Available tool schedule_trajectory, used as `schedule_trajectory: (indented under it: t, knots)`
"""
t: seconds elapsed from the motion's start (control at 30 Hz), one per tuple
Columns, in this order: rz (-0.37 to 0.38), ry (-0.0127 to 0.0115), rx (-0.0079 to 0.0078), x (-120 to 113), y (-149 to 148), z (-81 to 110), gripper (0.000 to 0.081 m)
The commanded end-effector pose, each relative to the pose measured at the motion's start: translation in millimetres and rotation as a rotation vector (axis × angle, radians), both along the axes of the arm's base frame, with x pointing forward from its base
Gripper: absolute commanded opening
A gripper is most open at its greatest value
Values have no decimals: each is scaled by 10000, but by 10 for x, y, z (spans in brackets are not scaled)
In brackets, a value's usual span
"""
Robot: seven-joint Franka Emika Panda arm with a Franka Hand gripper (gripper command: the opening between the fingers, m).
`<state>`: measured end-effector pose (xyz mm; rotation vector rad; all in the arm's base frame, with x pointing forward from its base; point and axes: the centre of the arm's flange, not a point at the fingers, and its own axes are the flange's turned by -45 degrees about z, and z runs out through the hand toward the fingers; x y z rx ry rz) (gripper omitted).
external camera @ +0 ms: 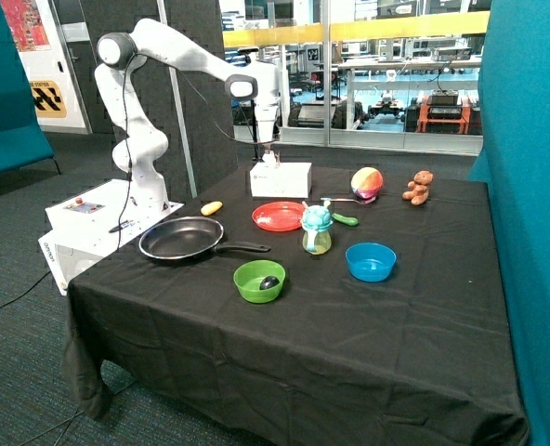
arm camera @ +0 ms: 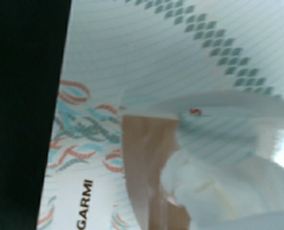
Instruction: Dry the plate
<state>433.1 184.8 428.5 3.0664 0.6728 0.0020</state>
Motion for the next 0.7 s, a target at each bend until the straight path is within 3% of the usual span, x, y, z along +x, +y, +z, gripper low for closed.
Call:
schedule_trajectory:
  t: [0.0, 0.5, 0.6, 0.67]
  knots:
    - [213, 18, 19, -17, 88, -146, 255]
    - [200, 18, 19, 39, 173, -393, 247]
    - [202, 18, 19, 31, 195, -426, 218]
    - [213, 18, 19, 29, 212, -441, 113]
